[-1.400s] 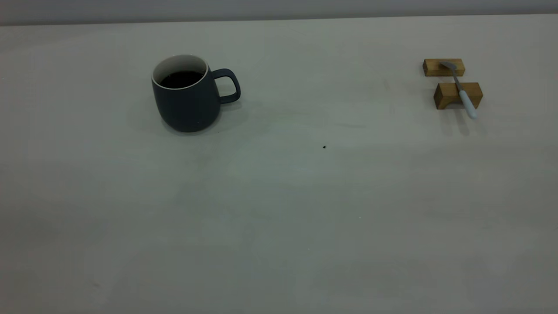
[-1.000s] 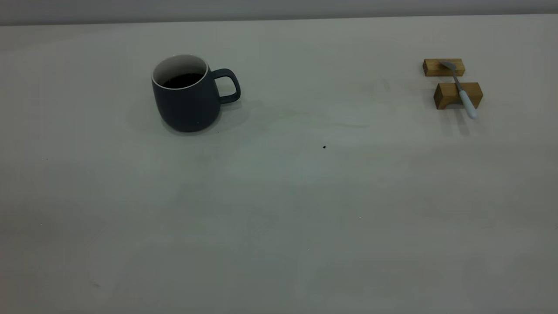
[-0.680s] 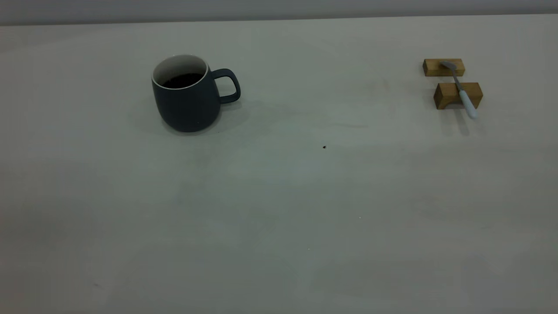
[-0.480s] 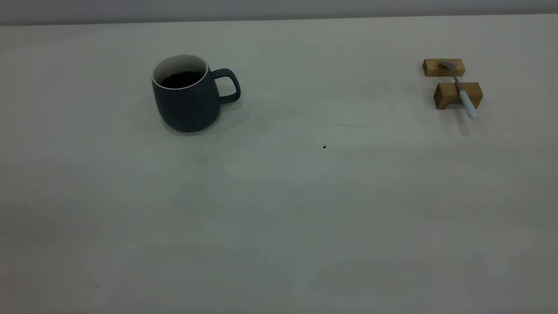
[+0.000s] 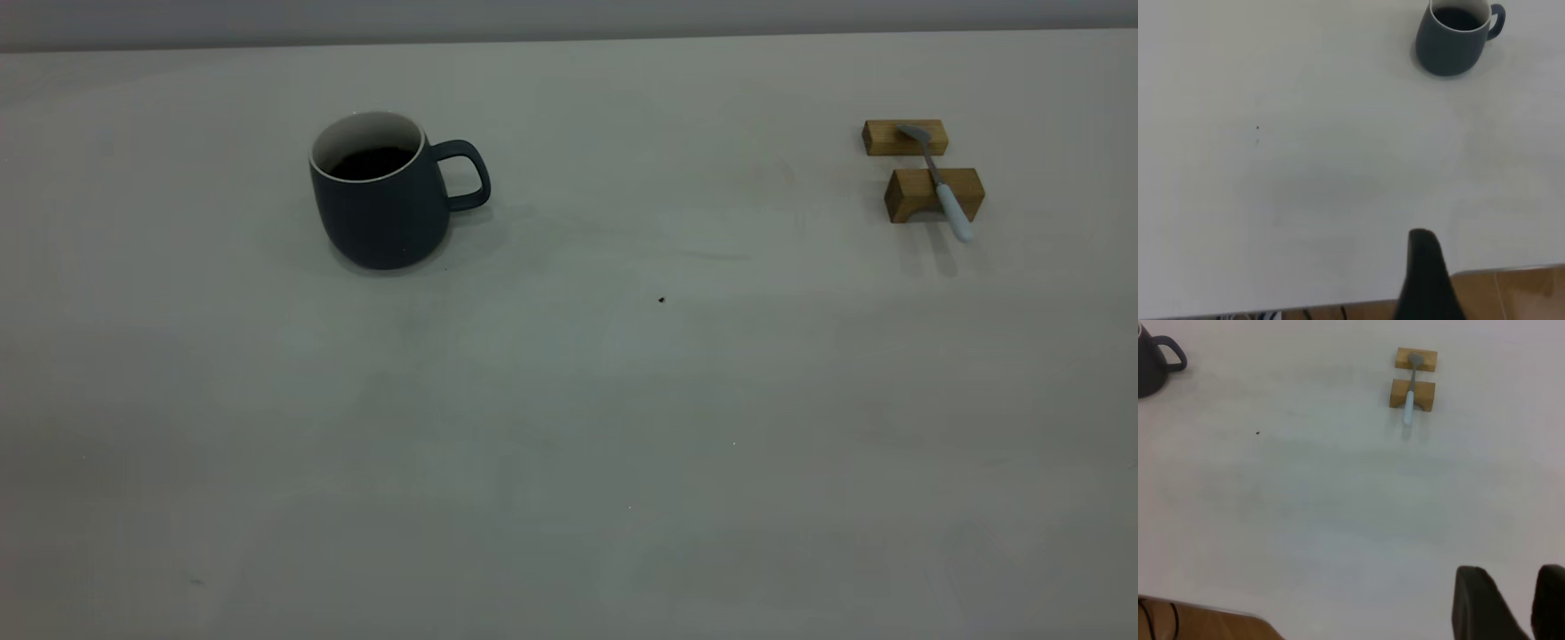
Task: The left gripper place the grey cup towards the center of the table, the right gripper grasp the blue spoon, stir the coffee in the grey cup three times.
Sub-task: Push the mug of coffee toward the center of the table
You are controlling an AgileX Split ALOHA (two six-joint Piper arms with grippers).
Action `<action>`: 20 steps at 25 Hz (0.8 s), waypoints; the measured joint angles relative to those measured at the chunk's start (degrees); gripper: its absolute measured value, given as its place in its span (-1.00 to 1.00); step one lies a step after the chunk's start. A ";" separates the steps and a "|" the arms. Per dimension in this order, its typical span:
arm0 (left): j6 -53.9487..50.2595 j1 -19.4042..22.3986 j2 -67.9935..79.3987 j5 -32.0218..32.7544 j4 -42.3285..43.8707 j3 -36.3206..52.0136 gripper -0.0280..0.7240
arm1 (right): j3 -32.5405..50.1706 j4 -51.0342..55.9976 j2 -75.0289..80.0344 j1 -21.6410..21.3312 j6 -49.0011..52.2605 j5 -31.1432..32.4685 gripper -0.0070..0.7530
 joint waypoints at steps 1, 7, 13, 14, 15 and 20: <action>-0.45 0.00 0.71 0.00 0.14 0.00 0.63 | 0.00 0.00 0.00 0.00 0.00 0.00 -0.36; -1.39 0.00 16.12 -3.26 0.13 -2.13 0.63 | 0.00 0.00 0.00 0.00 0.00 0.00 -0.36; -0.52 0.00 40.84 -14.50 0.08 -6.00 0.63 | 0.00 0.00 0.00 0.00 0.00 0.00 -0.36; -0.40 0.00 44.44 -16.47 0.08 -6.83 0.63 | 0.00 0.00 0.00 0.00 0.00 0.00 -0.36; -0.36 0.00 48.67 -18.86 0.08 -7.75 0.63 | 0.00 0.00 0.00 0.00 0.00 0.00 -0.36; 1.74 0.00 68.40 -28.45 0.08 -13.21 0.63 | 0.00 0.00 0.00 0.00 0.00 0.00 -0.36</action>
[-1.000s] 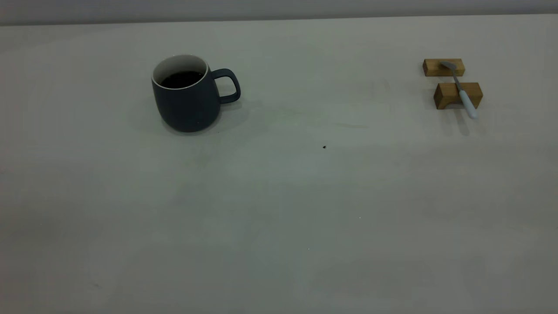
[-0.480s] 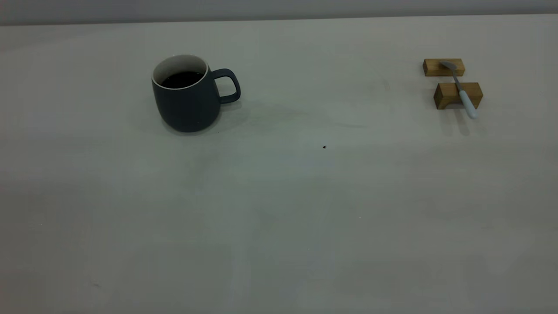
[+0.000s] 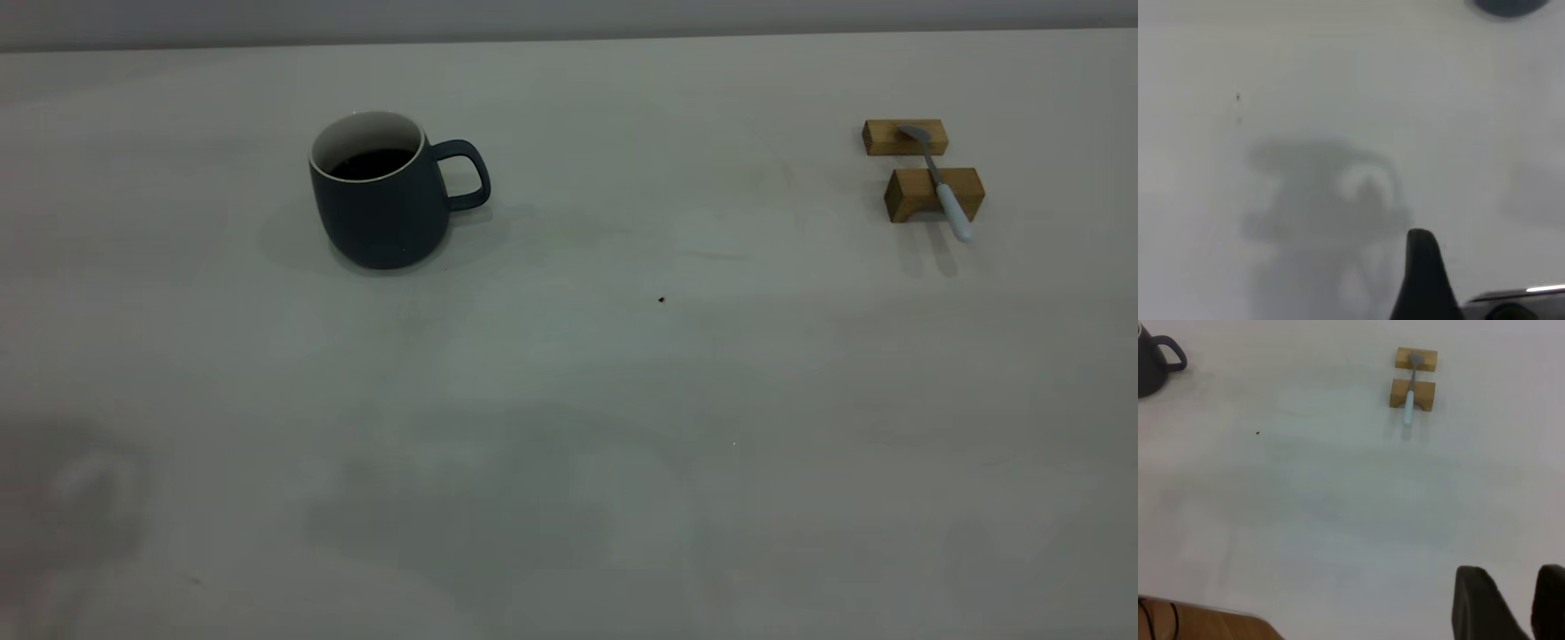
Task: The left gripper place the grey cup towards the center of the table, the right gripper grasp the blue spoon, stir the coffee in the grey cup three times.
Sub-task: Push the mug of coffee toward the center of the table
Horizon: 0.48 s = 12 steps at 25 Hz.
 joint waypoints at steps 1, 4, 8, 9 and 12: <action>0.94 0.00 3.32 -0.96 0.00 -1.62 0.63 | 0.00 0.00 0.00 0.00 0.00 0.00 -0.36; 5.80 0.00 15.05 -2.85 0.00 -7.41 0.63 | 0.00 0.00 0.00 0.00 0.00 0.00 -0.36; 15.25 0.00 27.93 -3.12 0.00 -17.05 0.63 | 0.00 0.00 0.00 0.00 0.00 0.00 -0.36; 18.34 0.00 31.11 -3.12 0.00 -19.72 0.63 | 0.00 0.00 0.00 0.00 0.00 0.00 -0.36; 27.56 0.00 39.85 -3.03 -0.05 -27.59 0.63 | 0.00 0.00 0.00 0.00 0.00 0.00 -0.36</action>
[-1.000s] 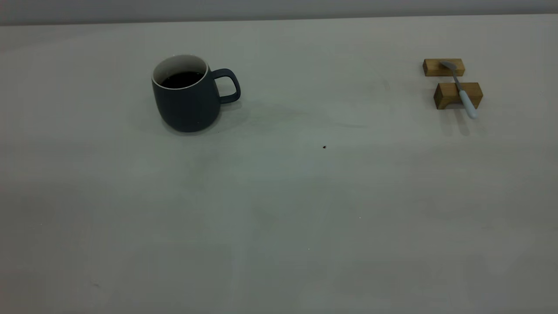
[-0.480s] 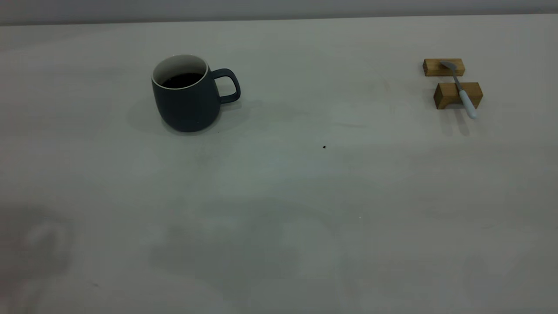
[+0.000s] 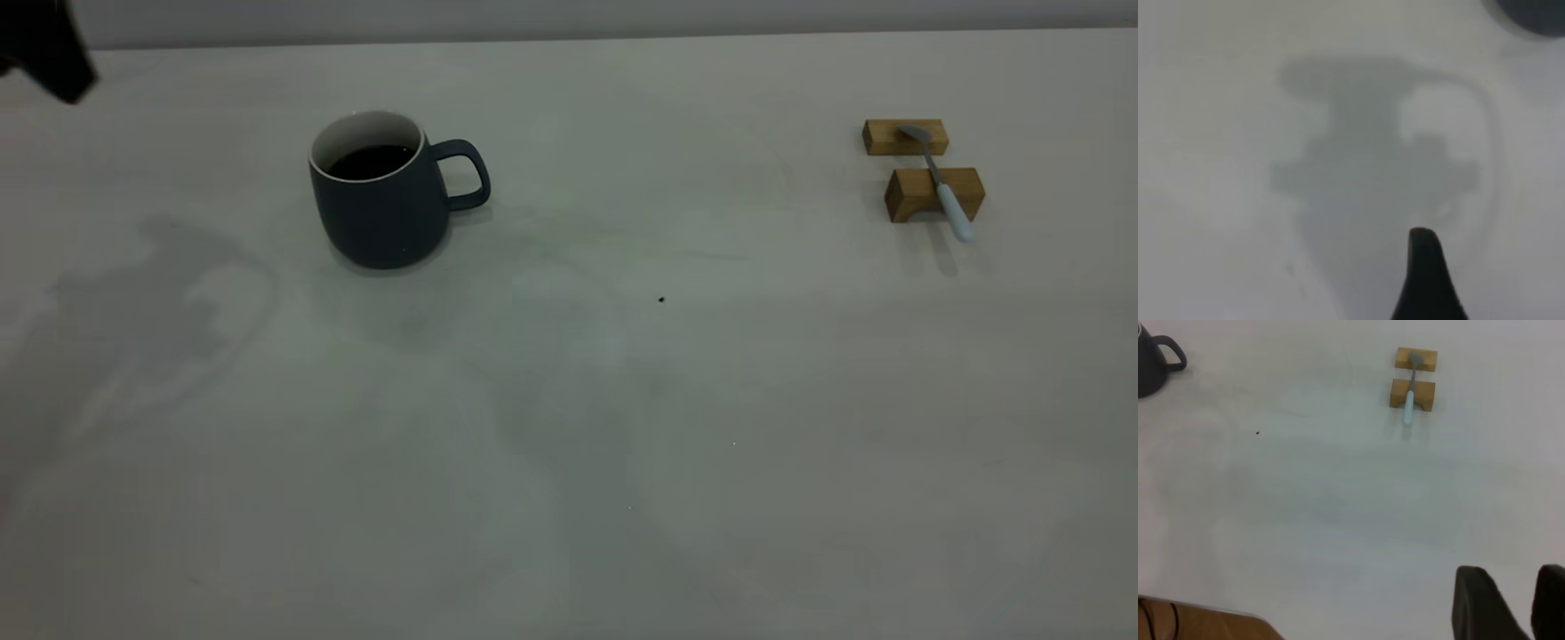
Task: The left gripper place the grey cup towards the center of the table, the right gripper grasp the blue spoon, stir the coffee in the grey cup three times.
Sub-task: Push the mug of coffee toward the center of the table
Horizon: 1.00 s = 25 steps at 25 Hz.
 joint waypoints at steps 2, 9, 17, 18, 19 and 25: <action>6.21 0.00 5.86 0.80 -0.22 -5.51 0.63 | 0.00 0.00 0.00 0.00 0.00 0.00 -0.36; 34.78 0.00 20.37 2.81 -8.70 -19.29 0.63 | 0.00 0.00 0.00 0.00 0.00 0.00 -0.36; 64.97 0.00 29.94 6.81 -19.57 -25.74 0.63 | 0.00 0.00 0.00 0.00 0.00 0.00 -0.36; 66.51 0.00 30.67 7.46 -19.70 -26.24 0.63 | 0.00 0.00 0.00 0.00 0.00 0.00 -0.36; 67.86 0.00 31.45 7.88 -19.90 -26.62 0.63 | 0.00 0.00 0.00 0.00 0.00 0.00 -0.36; 70.47 -1.29 35.09 7.49 -19.90 -28.40 0.63 | 0.00 0.00 0.00 0.00 0.00 0.00 -0.36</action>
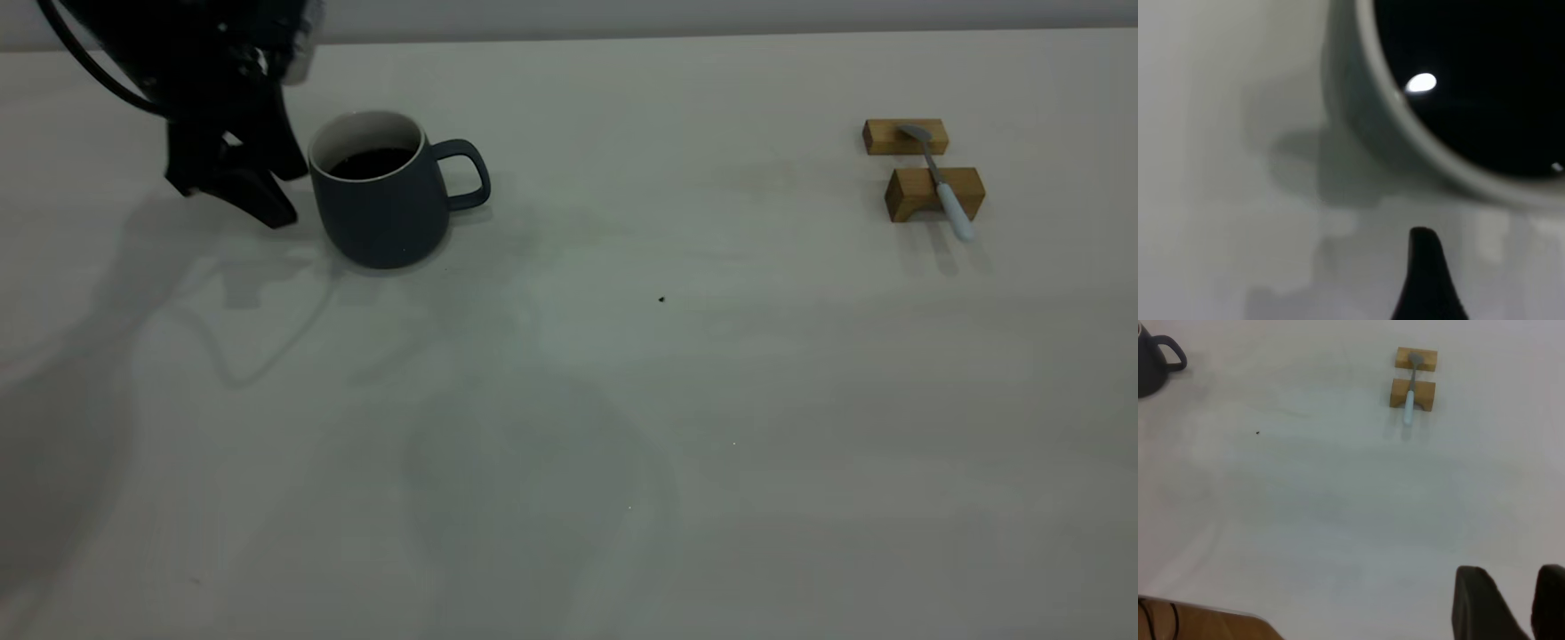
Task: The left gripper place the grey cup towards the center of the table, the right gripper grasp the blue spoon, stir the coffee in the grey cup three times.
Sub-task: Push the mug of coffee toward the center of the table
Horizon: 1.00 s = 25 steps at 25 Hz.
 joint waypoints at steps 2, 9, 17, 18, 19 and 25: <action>0.36 -1.20 0.77 -0.81 0.30 -0.63 0.63 | 0.00 0.00 0.00 0.00 0.00 0.00 -0.36; 0.15 -6.62 1.81 -2.55 -0.75 -2.18 0.63 | 0.00 0.00 0.00 0.00 0.00 0.00 -0.36; -1.91 -12.82 3.37 -5.99 -8.37 -4.03 0.63 | 0.00 0.00 0.00 0.00 0.00 0.00 -0.36; -2.33 -13.58 3.73 -6.26 -8.80 -4.57 0.63 | 0.00 0.00 0.00 0.00 0.00 0.00 -0.36; -2.88 -14.21 4.07 -6.64 -9.21 -5.16 0.63 | 0.00 0.00 0.00 0.00 0.00 0.00 -0.36; -5.47 -18.95 6.34 -7.92 -10.27 -8.97 0.63 | 0.00 0.00 0.00 0.00 0.00 0.00 -0.36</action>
